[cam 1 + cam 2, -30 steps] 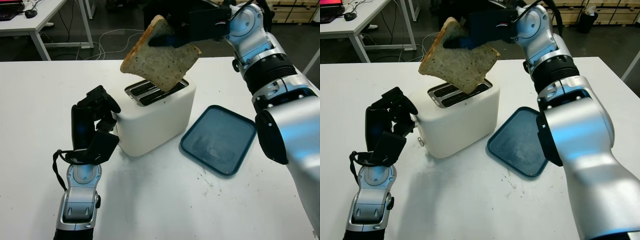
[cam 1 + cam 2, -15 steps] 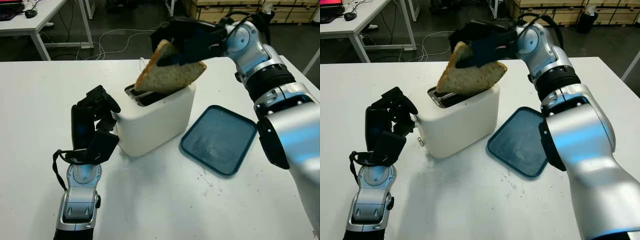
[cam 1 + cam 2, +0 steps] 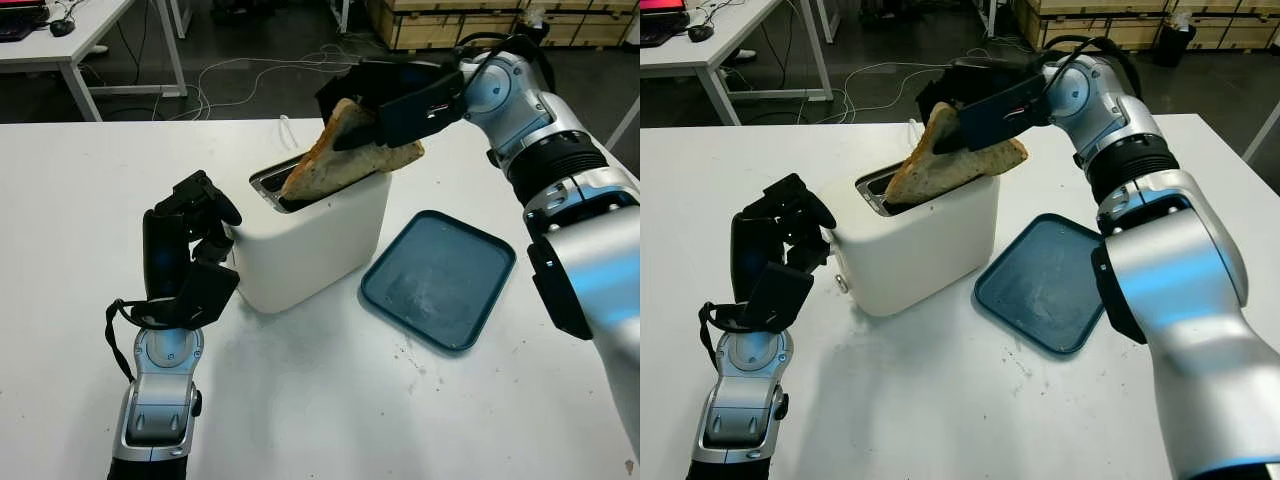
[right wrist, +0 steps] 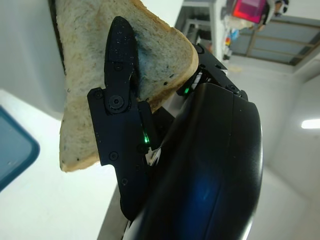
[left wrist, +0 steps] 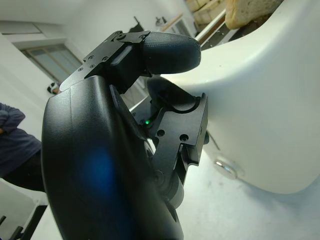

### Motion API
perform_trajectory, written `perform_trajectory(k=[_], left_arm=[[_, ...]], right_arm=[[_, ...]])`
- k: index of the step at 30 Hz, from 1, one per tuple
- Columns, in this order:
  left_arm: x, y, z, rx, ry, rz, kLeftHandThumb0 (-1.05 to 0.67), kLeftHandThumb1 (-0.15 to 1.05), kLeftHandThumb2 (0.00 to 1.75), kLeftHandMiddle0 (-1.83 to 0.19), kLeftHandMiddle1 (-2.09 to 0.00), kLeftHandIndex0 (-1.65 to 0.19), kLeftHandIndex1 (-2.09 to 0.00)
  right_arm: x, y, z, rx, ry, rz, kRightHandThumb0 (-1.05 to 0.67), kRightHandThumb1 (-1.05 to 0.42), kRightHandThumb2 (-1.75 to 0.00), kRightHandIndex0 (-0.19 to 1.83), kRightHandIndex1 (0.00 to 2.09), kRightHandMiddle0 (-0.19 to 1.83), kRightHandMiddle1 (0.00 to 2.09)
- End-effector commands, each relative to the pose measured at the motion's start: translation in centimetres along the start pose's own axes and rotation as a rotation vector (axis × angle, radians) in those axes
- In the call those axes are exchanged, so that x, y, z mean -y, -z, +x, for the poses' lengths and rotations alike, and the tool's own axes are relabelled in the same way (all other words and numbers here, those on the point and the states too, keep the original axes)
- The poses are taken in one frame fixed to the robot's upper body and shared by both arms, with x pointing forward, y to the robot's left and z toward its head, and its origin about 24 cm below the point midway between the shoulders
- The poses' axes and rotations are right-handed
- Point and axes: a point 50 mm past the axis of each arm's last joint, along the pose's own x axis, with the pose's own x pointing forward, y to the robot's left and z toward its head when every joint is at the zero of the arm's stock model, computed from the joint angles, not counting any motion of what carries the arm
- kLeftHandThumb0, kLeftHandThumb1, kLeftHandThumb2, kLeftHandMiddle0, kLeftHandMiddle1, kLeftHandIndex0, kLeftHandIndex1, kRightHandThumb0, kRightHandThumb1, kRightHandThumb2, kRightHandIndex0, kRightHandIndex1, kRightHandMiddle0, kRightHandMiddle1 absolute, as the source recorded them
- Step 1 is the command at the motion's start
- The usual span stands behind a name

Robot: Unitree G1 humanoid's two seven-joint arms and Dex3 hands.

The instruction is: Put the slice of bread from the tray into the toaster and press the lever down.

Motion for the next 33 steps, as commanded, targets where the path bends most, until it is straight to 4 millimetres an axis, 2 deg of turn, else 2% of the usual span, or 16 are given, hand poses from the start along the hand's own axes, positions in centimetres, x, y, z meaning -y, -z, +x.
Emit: perform_trajectory(k=[1, 10, 15, 28, 33], left_arm=[[0.1, -0.1, 0.0, -0.003, 0.000, 0.006, 0.03, 0.92, 1.02, -1.11, -1.75, -0.76, -1.75], [0.1, -0.1, 0.1, -0.001, -0.001, 0.004, 0.04, 0.92, 1.02, -1.10, -1.75, -0.77, -1.75], [0.1, 0.0, 0.0, -0.006, -0.006, 0.009, 0.03, 0.92, 1.02, -1.10, -1.75, -0.77, -1.75], [0.0, -0.1, -0.2, 0.001, -0.006, 0.013, 0.05, 0.92, 1.01, -1.11, -1.75, -0.77, -1.75], [0.1, 0.0, -0.3, -0.007, -0.010, 0.008, 0.05, 0.92, 1.01, -1.10, -1.75, -0.77, -1.75]], right_arm=[[1.3, -0.6, -0.6, 0.008, 0.007, -0.063, -0.46, -0.92, -0.33, 1.10, 1.75, 0.86, 1.75], [0.7, -2.1, 0.3, 0.065, -0.022, -0.206, -0.42, -0.92, -0.30, 1.08, 1.75, 0.84, 1.75], [0.1, -3.1, 0.9, 0.112, -0.019, -0.308, -0.46, -0.92, -0.29, 1.14, 1.75, 0.91, 1.75], [-1.3, -4.9, 1.9, 0.207, -0.012, -0.627, -0.55, -0.92, -0.36, 1.15, 1.75, 0.90, 1.75], [-1.6, -5.3, 2.1, 0.249, 0.024, -0.664, -0.55, -0.92, -0.32, 1.14, 1.75, 0.88, 1.75]])
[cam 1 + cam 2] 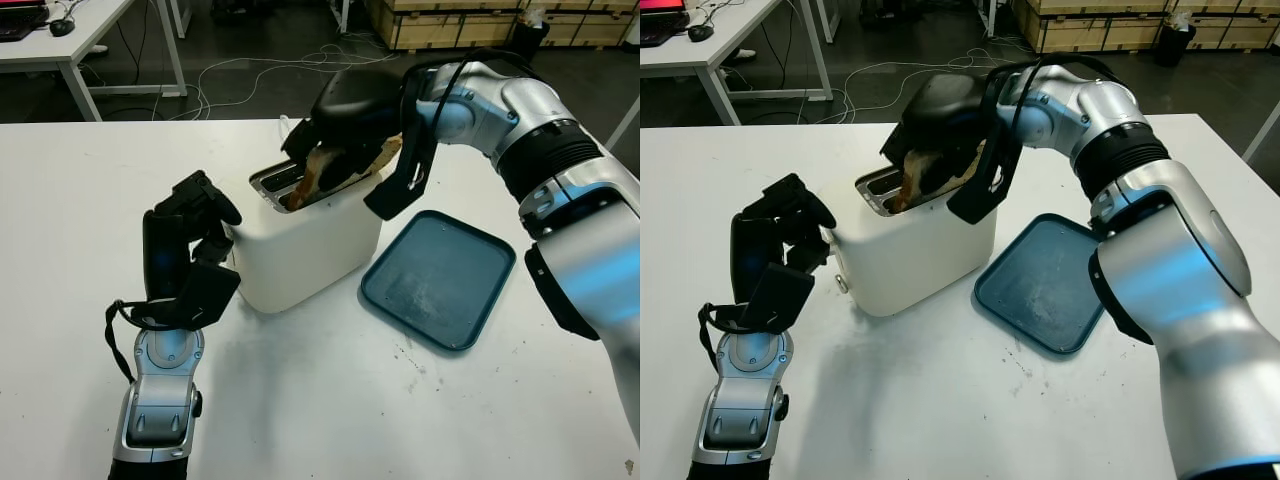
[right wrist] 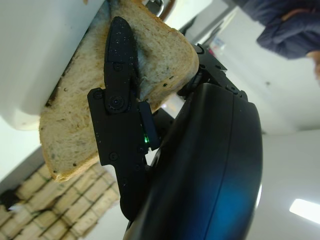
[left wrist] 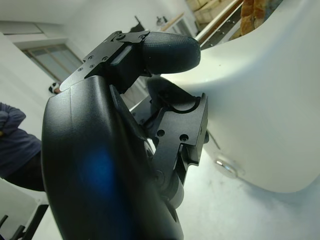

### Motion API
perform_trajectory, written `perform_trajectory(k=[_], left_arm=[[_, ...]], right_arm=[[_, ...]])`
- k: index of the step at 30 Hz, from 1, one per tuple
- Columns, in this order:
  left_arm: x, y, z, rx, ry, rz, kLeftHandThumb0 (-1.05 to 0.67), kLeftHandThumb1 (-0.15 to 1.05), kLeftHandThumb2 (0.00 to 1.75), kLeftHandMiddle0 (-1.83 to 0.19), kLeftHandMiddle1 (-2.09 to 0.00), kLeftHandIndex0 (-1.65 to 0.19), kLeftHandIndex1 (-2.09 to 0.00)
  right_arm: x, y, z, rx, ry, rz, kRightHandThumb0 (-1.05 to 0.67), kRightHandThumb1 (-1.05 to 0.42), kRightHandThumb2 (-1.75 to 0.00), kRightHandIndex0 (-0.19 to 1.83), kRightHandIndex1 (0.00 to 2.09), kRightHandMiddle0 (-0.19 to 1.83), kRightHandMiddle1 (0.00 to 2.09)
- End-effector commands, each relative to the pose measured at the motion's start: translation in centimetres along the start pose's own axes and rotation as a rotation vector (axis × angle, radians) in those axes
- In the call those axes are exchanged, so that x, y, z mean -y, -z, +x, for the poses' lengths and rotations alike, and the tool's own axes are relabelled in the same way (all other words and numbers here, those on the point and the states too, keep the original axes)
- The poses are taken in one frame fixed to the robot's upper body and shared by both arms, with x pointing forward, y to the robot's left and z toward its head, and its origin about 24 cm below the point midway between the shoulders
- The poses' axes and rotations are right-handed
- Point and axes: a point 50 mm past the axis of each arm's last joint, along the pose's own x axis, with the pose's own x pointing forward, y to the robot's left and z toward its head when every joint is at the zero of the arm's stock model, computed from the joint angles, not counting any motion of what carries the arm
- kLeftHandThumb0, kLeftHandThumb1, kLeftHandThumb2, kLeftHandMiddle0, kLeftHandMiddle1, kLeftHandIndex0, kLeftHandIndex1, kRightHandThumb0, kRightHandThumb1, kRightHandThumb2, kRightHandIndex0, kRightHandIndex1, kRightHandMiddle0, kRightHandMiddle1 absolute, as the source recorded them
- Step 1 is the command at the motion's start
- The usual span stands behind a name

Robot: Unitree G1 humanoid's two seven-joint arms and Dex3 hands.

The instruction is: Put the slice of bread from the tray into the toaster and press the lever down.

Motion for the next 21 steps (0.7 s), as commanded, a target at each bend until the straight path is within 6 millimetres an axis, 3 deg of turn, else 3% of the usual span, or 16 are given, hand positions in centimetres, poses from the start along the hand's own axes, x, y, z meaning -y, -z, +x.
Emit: perform_trajectory(k=[1, 10, 11, 12, 13, 14, 15, 16, 18, 21], left_arm=[[0.1, 0.0, -0.2, -0.009, -0.005, 0.002, 0.05, 0.92, 1.01, -1.10, -1.75, -0.77, -1.75], [0.1, 0.1, -0.2, -0.006, -0.003, -0.004, 0.04, 0.92, 1.02, -1.10, -1.75, -0.76, -1.75], [0.1, 0.1, -0.2, -0.006, -0.001, -0.005, 0.05, 0.92, 1.02, -1.10, -1.75, -0.76, -1.75], [0.1, 0.2, -0.2, -0.007, 0.000, -0.006, 0.05, 0.92, 1.02, -1.10, -1.75, -0.76, -1.75], [0.2, 0.2, -0.2, -0.007, 0.001, -0.006, 0.05, 0.92, 1.02, -1.10, -1.75, -0.76, -1.75], [0.2, 0.1, -0.3, -0.007, 0.003, -0.005, 0.05, 0.92, 1.02, -1.10, -1.75, -0.76, -1.75], [0.2, 0.1, -0.3, -0.007, 0.004, -0.003, 0.05, 0.92, 1.02, -1.10, -1.75, -0.76, -1.75], [0.2, 0.1, -0.3, -0.008, 0.004, -0.004, 0.05, 0.92, 1.02, -1.10, -1.75, -0.76, -1.75], [0.2, 0.1, -0.3, -0.011, 0.000, 0.000, 0.04, 0.92, 1.02, -1.09, -1.75, -0.76, -1.75], [0.2, 0.1, -0.2, -0.008, 0.000, 0.001, 0.05, 0.92, 1.01, -1.10, -1.75, -0.76, -1.75]], right_arm=[[0.6, -0.2, 0.0, 0.018, 0.022, -0.030, -0.57, -0.92, -0.31, 1.13, 1.75, 0.86, 1.75], [0.6, -0.8, 0.2, 0.074, 0.166, 0.044, -0.62, -0.92, -0.31, 1.14, 1.75, 0.81, 1.75], [0.6, -0.8, 0.1, 0.071, 0.167, 0.044, -0.65, -0.92, -0.31, 1.10, 1.75, 0.78, 1.74], [0.7, -0.7, 0.1, 0.067, 0.155, 0.034, -0.72, -0.92, -0.30, 0.91, 1.73, 0.68, 1.69], [0.8, -0.6, 0.1, 0.064, 0.140, 0.022, -0.81, -0.92, -0.28, 0.68, 1.50, 0.59, 1.39], [0.9, -0.5, 0.1, 0.055, 0.119, 0.016, -0.86, -0.92, -0.26, 0.57, 1.31, 0.55, 1.16], [1.0, -0.5, 0.2, 0.046, 0.102, 0.014, -0.93, -0.92, -0.19, 0.43, 1.02, 0.54, 0.72], [1.0, -0.4, 0.2, 0.037, 0.090, 0.017, -0.95, -0.92, -0.15, 0.38, 0.88, 0.56, 0.47], [1.2, -0.1, 0.1, 0.018, 0.077, 0.028, -0.99, -0.92, -0.08, 0.22, 0.71, 0.51, 0.18], [1.6, 0.3, -0.1, -0.012, 0.056, 0.039, -1.03, -0.92, -0.05, 0.04, 0.67, 0.42, 0.06]])
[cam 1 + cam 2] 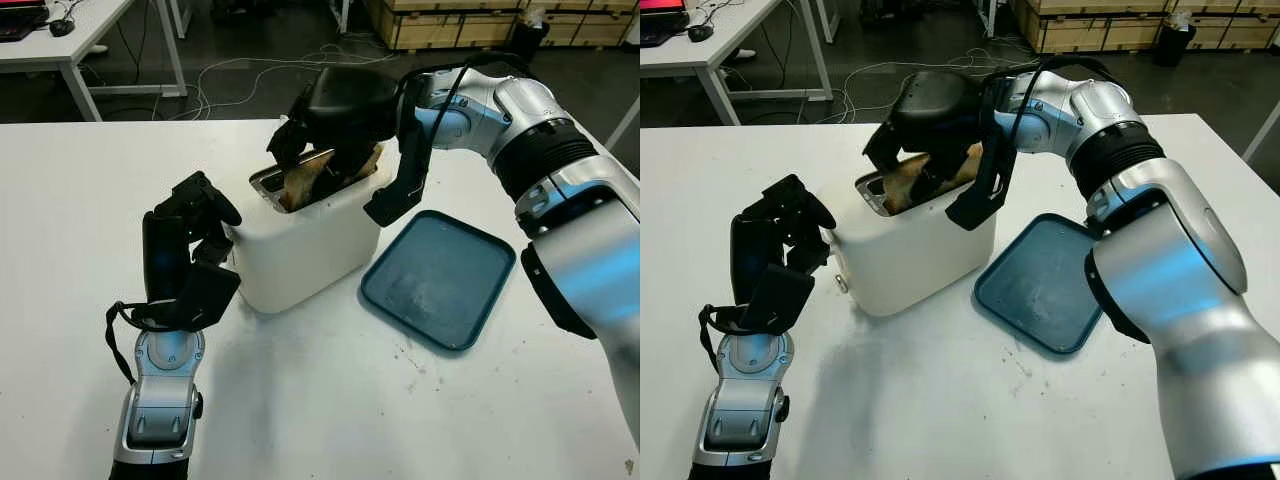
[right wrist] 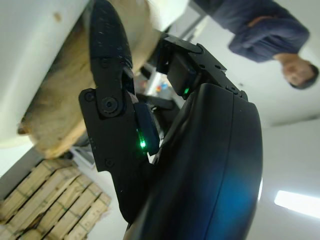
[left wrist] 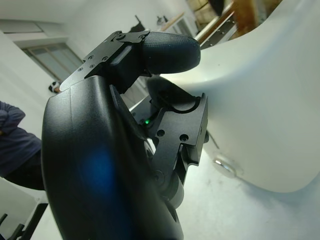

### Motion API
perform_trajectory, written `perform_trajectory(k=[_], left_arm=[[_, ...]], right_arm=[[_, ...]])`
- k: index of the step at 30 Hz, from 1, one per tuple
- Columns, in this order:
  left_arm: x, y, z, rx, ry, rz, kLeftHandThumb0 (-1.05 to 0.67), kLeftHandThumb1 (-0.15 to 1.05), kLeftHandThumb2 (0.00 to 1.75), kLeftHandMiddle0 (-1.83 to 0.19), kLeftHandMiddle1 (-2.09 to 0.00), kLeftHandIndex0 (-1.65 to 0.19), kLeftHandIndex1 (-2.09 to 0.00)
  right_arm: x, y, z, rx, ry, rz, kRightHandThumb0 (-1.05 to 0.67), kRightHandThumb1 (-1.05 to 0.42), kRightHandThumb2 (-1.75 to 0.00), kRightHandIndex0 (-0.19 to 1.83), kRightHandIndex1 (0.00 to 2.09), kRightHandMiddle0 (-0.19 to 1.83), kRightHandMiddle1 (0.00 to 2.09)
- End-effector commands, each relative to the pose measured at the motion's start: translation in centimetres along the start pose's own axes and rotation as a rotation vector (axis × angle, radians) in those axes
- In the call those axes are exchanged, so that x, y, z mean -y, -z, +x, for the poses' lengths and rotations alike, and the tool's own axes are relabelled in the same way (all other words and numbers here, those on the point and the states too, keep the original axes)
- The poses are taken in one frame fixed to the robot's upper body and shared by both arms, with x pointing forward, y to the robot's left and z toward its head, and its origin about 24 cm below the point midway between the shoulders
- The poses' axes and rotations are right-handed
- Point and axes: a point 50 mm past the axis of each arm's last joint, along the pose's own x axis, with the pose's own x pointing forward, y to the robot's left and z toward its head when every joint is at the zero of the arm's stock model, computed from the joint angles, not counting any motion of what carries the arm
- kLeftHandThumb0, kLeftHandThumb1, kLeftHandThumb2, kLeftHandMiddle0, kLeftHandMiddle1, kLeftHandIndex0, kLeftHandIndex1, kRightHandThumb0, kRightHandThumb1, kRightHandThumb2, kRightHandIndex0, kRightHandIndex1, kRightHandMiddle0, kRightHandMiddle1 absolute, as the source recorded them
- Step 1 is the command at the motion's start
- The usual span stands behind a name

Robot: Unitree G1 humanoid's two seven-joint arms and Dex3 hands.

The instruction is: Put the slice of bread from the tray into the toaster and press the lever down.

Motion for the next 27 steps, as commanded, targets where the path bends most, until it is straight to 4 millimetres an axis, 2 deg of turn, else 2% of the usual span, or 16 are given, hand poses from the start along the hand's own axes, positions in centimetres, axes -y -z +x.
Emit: perform_trajectory(k=[1, 3, 13, 15, 17, 20, 23, 24, 27], left_arm=[[0.1, 0.1, -0.1, -0.006, 0.001, 0.004, 0.05, 0.92, 1.02, -1.10, -1.75, -0.77, -1.75], [0.1, 0.1, -0.1, -0.008, 0.002, 0.007, 0.05, 0.92, 1.01, -1.09, -1.75, -0.76, -1.75], [0.2, 0.0, 0.1, 0.002, 0.010, 0.007, 0.05, 0.92, 1.03, -1.11, -1.75, -0.78, -1.75], [0.2, 0.0, 0.1, 0.002, 0.009, 0.001, 0.06, 0.92, 1.03, -1.12, -1.75, -0.78, -1.75], [0.1, 0.0, 0.1, -0.001, 0.009, -0.002, 0.05, 0.92, 1.04, -1.13, -1.75, -0.78, -1.75], [0.0, 0.0, 0.1, -0.003, 0.004, -0.005, 0.05, 0.92, 1.03, -1.11, -1.75, -0.77, -1.75], [-0.2, 0.0, 0.2, -0.002, 0.003, -0.003, 0.05, 0.92, 1.03, -1.12, -1.75, -0.78, -1.75], [-0.2, 0.0, 0.3, -0.002, 0.005, 0.001, 0.05, 0.92, 1.03, -1.12, -1.75, -0.78, -1.75], [-0.4, 0.0, 0.4, 0.004, 0.006, 0.003, 0.05, 0.92, 1.03, -1.14, -1.75, -0.79, -1.75]], right_arm=[[1.5, 0.4, -0.2, -0.034, 0.023, 0.002, -1.04, -0.92, -0.05, 0.02, 0.61, 0.40, 0.04], [1.7, 0.7, -0.4, -0.057, 0.008, -0.014, -1.05, -0.92, -0.06, 0.00, 0.50, 0.35, 0.02], [2.9, 2.0, -1.9, -0.123, 0.072, 0.010, -1.03, -0.92, -0.05, 0.00, 0.26, 0.21, 0.00], [3.3, 2.4, -2.6, -0.134, 0.146, 0.052, -0.99, -0.91, -0.02, 0.00, 0.34, 0.23, 0.02], [3.3, 3.1, -3.7, -0.162, 0.276, 0.115, -0.89, -0.92, -0.04, 0.00, 0.56, 0.30, 0.05], [2.9, 4.2, -5.5, -0.222, 0.490, 0.230, -0.76, -0.92, -0.07, 0.15, 0.78, 0.46, 0.11], [0.8, 5.2, -8.0, -0.285, 0.737, 0.357, -0.63, -0.92, -0.09, 0.44, 0.95, 0.69, 0.22], [-0.5, 5.4, -9.0, -0.313, 0.786, 0.400, -0.61, -0.92, -0.11, 0.51, 0.98, 0.74, 0.25], [-5.2, 5.2, -11.5, -0.386, 0.867, 0.522, -0.39, -0.92, -0.09, 0.79, 1.06, 0.92, 0.30]])
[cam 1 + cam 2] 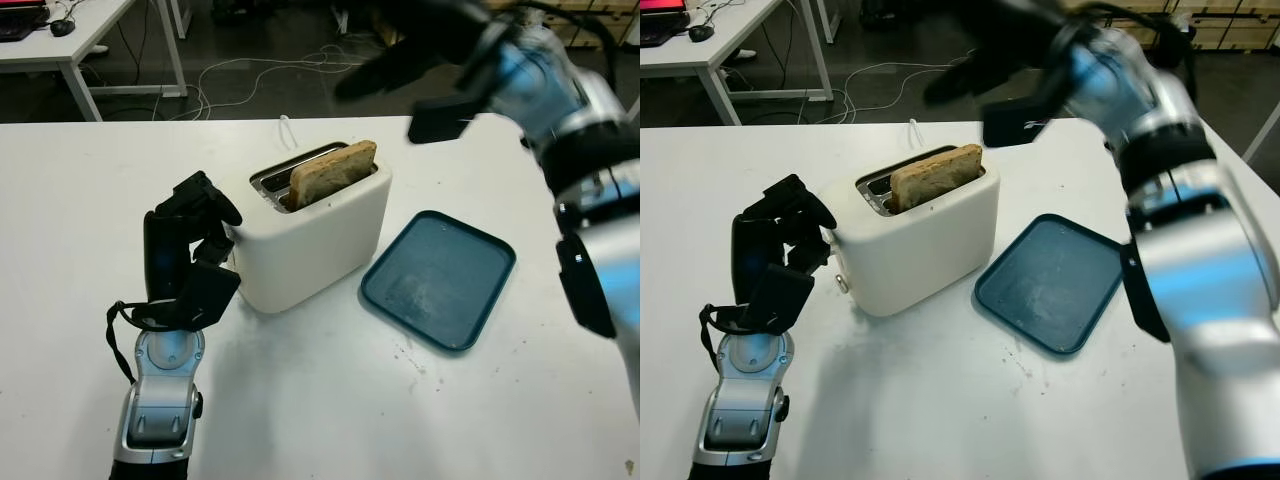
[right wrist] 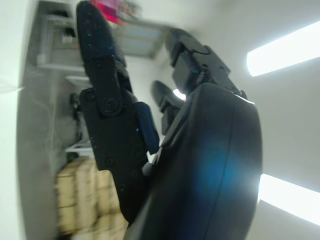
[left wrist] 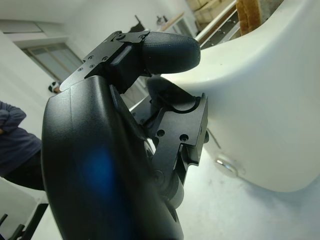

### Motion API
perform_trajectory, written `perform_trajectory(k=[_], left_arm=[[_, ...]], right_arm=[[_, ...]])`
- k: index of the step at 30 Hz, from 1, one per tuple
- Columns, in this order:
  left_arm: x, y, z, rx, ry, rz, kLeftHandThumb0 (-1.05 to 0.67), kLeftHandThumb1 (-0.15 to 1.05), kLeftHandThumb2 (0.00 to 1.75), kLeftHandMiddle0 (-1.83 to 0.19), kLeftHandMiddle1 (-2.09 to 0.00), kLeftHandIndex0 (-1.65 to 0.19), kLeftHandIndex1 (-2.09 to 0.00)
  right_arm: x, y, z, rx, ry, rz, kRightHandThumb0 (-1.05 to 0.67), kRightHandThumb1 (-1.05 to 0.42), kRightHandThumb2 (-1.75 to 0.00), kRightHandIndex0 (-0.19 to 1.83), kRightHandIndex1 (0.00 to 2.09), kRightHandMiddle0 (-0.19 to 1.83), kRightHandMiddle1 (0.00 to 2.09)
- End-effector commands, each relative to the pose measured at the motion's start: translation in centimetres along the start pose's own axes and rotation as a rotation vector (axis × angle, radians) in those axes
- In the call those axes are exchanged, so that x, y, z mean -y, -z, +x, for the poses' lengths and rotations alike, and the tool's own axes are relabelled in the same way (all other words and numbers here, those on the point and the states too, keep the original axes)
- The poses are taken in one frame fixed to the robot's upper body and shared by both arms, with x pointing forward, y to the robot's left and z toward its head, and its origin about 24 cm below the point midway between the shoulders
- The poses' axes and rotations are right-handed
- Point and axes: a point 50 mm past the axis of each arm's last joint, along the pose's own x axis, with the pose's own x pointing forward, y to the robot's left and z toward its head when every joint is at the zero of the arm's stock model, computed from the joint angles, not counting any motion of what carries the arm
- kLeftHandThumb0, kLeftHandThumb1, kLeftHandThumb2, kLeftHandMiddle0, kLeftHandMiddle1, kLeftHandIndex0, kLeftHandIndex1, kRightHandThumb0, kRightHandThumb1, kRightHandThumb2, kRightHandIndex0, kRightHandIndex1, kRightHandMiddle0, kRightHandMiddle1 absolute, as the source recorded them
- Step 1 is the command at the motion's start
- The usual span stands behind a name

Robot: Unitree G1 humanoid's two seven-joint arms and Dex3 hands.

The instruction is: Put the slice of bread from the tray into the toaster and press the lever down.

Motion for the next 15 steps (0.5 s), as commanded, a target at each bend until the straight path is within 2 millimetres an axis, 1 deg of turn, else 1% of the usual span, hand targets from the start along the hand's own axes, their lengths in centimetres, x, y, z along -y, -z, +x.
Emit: perform_trajectory(k=[1, 2, 4, 5, 7, 10, 12, 14, 15], left_arm=[[-0.2, 0.0, 0.3, 0.007, 0.006, 0.001, 0.06, 0.92, 1.03, -1.14, -1.75, -0.80, -1.75], [-0.2, 0.0, 0.3, 0.010, 0.009, 0.003, 0.06, 0.92, 1.03, -1.15, -1.75, -0.80, -1.75], [-0.3, -0.1, 0.4, 0.014, 0.015, 0.012, 0.06, 0.92, 1.03, -1.15, -1.75, -0.81, -1.75], [-0.4, -0.1, 0.5, 0.014, 0.018, 0.018, 0.07, 0.92, 1.03, -1.15, -1.75, -0.81, -1.75], [-0.4, -0.1, 0.6, 0.016, 0.023, 0.029, 0.07, 0.92, 1.02, -1.13, -1.75, -0.79, -1.75], [-0.3, -0.1, 0.7, 0.022, 0.035, 0.033, 0.07, 0.92, 1.02, -1.13, -1.75, -0.79, -1.75], [-0.3, -0.1, 0.8, 0.022, 0.038, 0.036, 0.08, 0.92, 1.01, -1.13, -1.75, -0.80, -1.75], [-0.3, -0.1, 0.8, 0.023, 0.040, 0.037, 0.09, 0.92, 1.01, -1.13, -1.75, -0.81, -1.75], [-0.3, -0.1, 0.9, 0.022, 0.041, 0.037, 0.09, 0.92, 1.01, -1.13, -1.75, -0.82, -1.75]], right_arm=[[-1.1, 1.7, -4.1, -0.073, 0.047, 0.081, -0.35, -0.92, -0.10, 0.83, 1.04, 0.95, 0.29], [-1.7, 2.2, -6.0, -0.102, 0.066, 0.122, -0.31, -0.92, -0.13, 0.87, 1.04, 0.99, 0.29], [-2.8, 3.0, -9.6, -0.192, 0.093, 0.205, -0.31, -0.92, -0.17, 0.88, 1.05, 1.01, 0.29], [-3.4, 3.1, -11.4, -0.242, 0.107, 0.246, -0.33, -0.92, -0.17, 0.88, 0.98, 1.01, 0.26], [-4.3, 2.8, -14.3, -0.324, 0.128, 0.311, -0.33, -0.92, -0.16, 0.89, 0.95, 1.01, 0.23], [-6.0, 1.8, -18.4, -0.490, 0.201, 0.446, -0.33, -0.92, -0.15, 0.87, 1.00, 1.03, 0.21], [-6.8, 0.9, -20.1, -0.586, 0.266, 0.533, -0.37, -0.92, -0.15, 0.86, 1.05, 1.05, 0.20], [-7.2, -0.1, -20.8, -0.636, 0.313, 0.584, -0.40, -0.92, -0.17, 0.83, 1.11, 1.06, 0.19], [-7.3, -0.5, -21.0, -0.653, 0.336, 0.613, -0.40, -0.92, -0.18, 0.80, 1.20, 1.07, 0.18]])
